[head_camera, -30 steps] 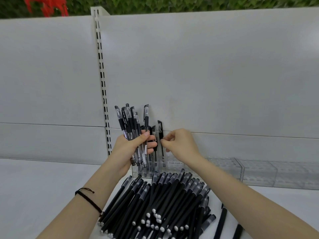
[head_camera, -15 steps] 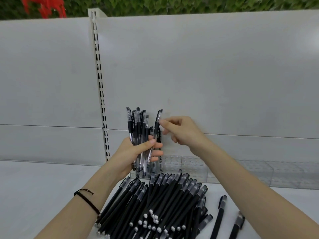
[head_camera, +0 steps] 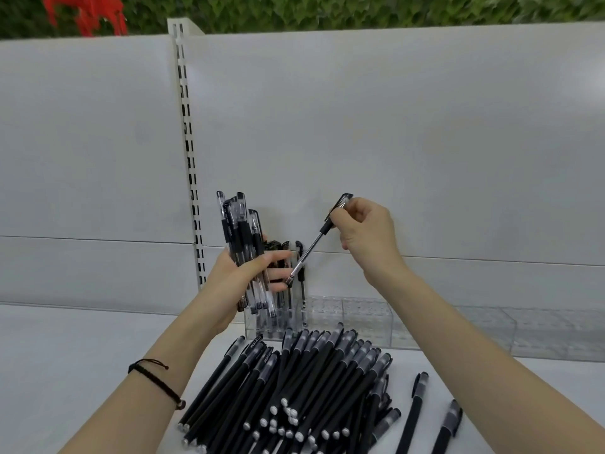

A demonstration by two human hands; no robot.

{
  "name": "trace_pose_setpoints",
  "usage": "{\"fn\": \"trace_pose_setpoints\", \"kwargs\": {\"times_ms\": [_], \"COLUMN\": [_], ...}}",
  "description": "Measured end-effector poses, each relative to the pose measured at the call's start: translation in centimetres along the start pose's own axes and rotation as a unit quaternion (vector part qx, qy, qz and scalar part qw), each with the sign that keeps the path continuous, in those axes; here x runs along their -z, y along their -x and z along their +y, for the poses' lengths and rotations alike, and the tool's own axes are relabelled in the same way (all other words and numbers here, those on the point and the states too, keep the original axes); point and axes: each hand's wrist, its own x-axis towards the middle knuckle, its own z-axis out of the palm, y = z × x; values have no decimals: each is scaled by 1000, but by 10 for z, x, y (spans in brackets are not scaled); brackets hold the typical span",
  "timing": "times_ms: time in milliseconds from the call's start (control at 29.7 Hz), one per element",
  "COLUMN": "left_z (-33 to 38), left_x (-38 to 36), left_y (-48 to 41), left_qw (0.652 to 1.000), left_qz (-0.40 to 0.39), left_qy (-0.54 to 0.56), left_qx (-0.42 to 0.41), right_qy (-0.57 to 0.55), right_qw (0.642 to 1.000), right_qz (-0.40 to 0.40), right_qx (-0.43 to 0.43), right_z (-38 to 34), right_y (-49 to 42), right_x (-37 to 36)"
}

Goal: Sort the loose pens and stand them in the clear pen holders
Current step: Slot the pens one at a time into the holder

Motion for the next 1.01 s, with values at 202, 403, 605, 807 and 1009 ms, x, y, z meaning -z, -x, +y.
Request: {"fn": "trace_pose_setpoints", "kwargs": {"times_ms": [202,403,605,807,1009], "left_z": [-4,-1,1,1,1], "left_x": [2,1,0,-1,-1], "left_y": [-2,0,0,1,1], "left_qw": [997,996,992,992,990], "left_qz": [55,70,60,55,55], "left_qy": [-34,55,113,117,126], "left_qx": [-52,-26,-1,7,7], "right_qy": [72,196,227,230,271], "right_qw": [995,971,959,955,938], "right_qz": [-33,-111,-144,-154,-198], "right_qx": [59,76,88,109,84], "right_z": [11,19,18,16,22], "right_y": [-1,1,0,2,3], "right_x": [4,0,-1,-2,-4]}}
